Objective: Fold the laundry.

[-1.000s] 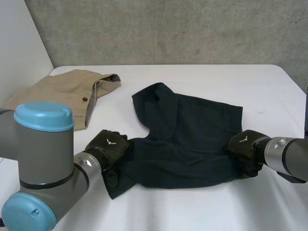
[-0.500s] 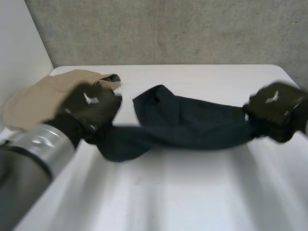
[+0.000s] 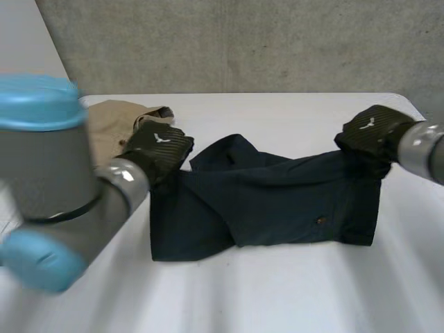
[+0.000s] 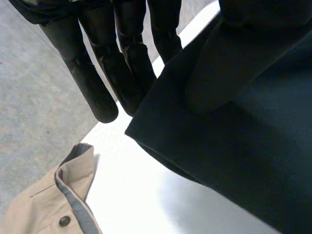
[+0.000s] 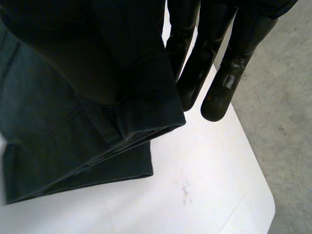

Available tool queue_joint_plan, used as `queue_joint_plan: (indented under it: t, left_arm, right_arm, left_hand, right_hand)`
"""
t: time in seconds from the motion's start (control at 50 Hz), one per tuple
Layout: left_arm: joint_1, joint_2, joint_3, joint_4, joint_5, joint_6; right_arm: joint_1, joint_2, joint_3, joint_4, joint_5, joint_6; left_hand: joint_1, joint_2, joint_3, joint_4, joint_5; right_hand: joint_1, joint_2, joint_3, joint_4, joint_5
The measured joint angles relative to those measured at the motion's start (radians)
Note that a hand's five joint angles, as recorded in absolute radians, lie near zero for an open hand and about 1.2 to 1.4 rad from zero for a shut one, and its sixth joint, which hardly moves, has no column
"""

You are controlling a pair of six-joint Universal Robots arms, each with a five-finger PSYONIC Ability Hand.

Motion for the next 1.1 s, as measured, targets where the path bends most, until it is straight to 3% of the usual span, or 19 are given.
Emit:
queue_joint_plan:
  t: [0.1, 0.18, 0.3, 0.42, 0.58, 0.94, 1.1]
  left_arm:
    - [0.008, -0.14, 0.11, 0.098, -0.003, 0.046]
    - [0.016, -0.2, 0.186, 0.318, -0.024, 0.142]
    - [0.022, -0.222, 0.311, 0.807, -0.07, 0.289]
    - [0.025, -0.147, 0.348, 0.999, -0.109, 0.221]
    - [0.034, -0.064, 0.27, 0.954, -0.149, 0.113]
    - [0.016, -0.167, -0.129, 0.576, -0.166, 0.118]
    - [-0.013, -0.058, -0.267, 0.402, -0.197, 0.12]
  right_arm:
    - [0.037, 0.112, -0.084, -0.095, 0.064, 0.017]
    - [0.062, 0.174, -0.183, -0.259, 0.12, 0.052]
    - [0.082, 0.218, -0.321, -0.681, 0.17, 0.152]
    - [0.092, 0.172, -0.345, -1.013, 0.176, 0.226]
    - [0.119, 0.141, -0.311, -1.038, 0.172, 0.242]
    - [0.128, 0.351, -0.045, -0.694, 0.11, 0.144]
    - [0.126, 0.275, 0.111, -0.552, 0.11, 0.105]
  left_hand:
    - [0.0, 0.0, 0.0, 0.0, 0.0]
    - [0.0, 0.001, 0.001, 0.0, 0.0]
    - [0.0, 0.001, 0.001, 0.0, 0.0]
    - [0.0, 0.001, 0.001, 0.0, 0.0]
    - [0.0, 0.001, 0.001, 0.0, 0.0]
    - [0.0, 0.002, 0.01, 0.0, 0.0]
    - [0.0, 0.002, 0.01, 0.001, 0.0]
  right_hand:
    - [0.0, 0.0, 0.0, 0.0, 0.0]
    - [0.0, 0.0, 0.0, 0.0, 0.0]
    - [0.0, 0.0, 0.0, 0.0, 0.0]
    - [0.0, 0.0, 0.0, 0.001, 0.0]
    - [0.0, 0.0, 0.0, 0.001, 0.004]
    - [0.0, 0.0, 0.0, 0.001, 0.005]
    - [0.0, 0.0, 0.0, 0.001, 0.005]
